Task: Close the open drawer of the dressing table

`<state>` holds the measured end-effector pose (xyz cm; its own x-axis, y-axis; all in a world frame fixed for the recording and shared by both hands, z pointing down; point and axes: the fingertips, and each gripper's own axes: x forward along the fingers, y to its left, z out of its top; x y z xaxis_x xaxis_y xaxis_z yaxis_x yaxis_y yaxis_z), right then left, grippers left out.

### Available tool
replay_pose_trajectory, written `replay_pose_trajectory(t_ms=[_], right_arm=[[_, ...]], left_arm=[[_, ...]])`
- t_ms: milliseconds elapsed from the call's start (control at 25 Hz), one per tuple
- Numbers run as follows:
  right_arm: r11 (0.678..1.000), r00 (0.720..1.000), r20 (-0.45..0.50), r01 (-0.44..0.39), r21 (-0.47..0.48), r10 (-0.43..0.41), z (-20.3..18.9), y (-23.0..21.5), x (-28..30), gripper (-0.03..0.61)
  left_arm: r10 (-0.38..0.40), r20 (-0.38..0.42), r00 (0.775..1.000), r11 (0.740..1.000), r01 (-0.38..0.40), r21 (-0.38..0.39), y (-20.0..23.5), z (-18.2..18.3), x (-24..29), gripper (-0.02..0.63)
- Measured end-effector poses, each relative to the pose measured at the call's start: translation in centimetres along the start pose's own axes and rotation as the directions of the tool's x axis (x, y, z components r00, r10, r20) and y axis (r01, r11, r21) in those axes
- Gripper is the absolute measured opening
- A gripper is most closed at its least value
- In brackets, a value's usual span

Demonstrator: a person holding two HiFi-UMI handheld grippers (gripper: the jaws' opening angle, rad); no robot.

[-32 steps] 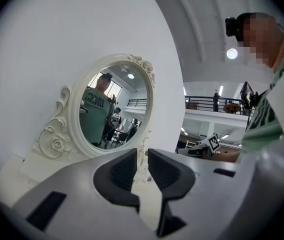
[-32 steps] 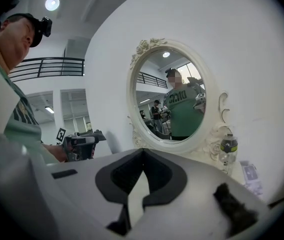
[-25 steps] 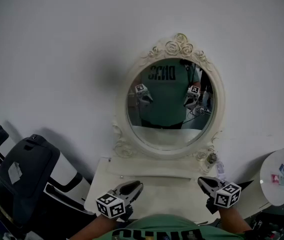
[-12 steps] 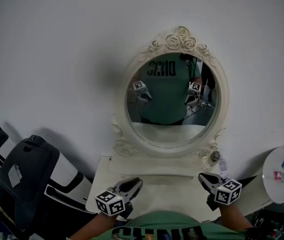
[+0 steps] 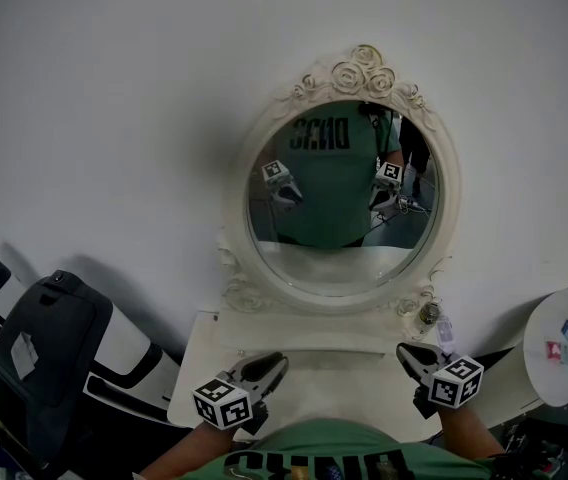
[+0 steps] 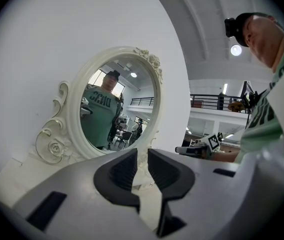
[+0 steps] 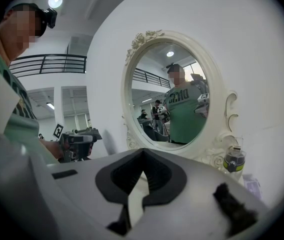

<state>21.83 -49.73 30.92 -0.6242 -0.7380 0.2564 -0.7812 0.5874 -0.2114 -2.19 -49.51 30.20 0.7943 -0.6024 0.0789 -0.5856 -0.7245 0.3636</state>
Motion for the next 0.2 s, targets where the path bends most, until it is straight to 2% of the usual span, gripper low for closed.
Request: replay_pose_trajectory(t_ms=[200], right_arm=[[1.000, 1.000, -0.009, -0.002, -0.014, 0.002, -0.02, -0.35, 0.33, 0.011]], left_arm=[[-0.008, -0.003, 1.000, 1.000, 0.008, -0.019, 0.26, -0.22, 0.65, 0.071]])
